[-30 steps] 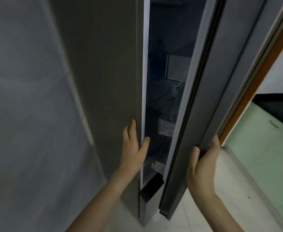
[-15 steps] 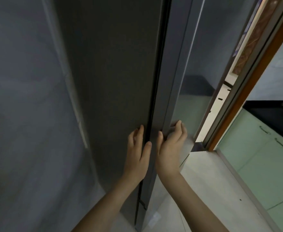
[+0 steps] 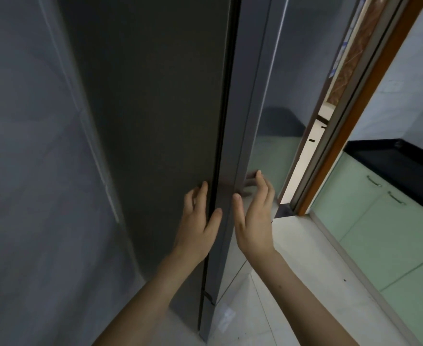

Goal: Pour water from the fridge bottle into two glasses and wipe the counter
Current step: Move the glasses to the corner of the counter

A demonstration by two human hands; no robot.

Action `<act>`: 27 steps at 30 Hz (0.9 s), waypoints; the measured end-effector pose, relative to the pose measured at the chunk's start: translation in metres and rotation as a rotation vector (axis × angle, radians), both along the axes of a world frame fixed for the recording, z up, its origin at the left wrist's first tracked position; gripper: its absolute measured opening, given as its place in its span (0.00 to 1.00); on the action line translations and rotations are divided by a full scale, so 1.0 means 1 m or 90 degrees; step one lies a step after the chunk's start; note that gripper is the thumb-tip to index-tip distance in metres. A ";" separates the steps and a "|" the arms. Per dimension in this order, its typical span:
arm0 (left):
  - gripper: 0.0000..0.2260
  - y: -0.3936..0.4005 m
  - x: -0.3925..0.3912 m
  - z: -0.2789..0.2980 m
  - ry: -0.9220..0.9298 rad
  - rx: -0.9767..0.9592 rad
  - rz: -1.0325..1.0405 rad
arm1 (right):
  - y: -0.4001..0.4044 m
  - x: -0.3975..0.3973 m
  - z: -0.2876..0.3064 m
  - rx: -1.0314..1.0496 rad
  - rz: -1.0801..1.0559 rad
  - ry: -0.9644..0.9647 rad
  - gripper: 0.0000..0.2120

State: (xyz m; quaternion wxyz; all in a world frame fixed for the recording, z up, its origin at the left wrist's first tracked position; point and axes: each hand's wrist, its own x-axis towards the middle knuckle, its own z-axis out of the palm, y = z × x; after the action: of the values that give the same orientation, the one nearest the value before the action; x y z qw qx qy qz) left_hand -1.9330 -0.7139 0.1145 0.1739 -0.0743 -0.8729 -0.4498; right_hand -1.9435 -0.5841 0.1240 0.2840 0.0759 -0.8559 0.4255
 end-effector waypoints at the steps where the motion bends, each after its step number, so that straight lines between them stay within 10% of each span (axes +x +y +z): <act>1: 0.28 -0.001 0.001 0.003 -0.005 -0.028 0.001 | 0.006 0.003 0.002 0.021 0.003 0.000 0.28; 14: 0.20 0.063 0.052 0.048 0.298 -0.331 -0.067 | 0.129 0.076 0.015 0.322 -0.133 -0.020 0.26; 27: 0.24 0.236 0.173 -0.025 0.178 -0.398 -0.415 | 0.288 0.314 -0.056 0.251 -0.398 -0.231 0.27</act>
State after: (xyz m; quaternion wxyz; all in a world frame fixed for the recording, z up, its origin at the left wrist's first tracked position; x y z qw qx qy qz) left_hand -1.7603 -0.4779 0.0897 0.1089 -0.4533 -0.8657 -0.1821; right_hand -1.6296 -0.2961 0.0684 0.2241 -0.2112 -0.9391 0.1528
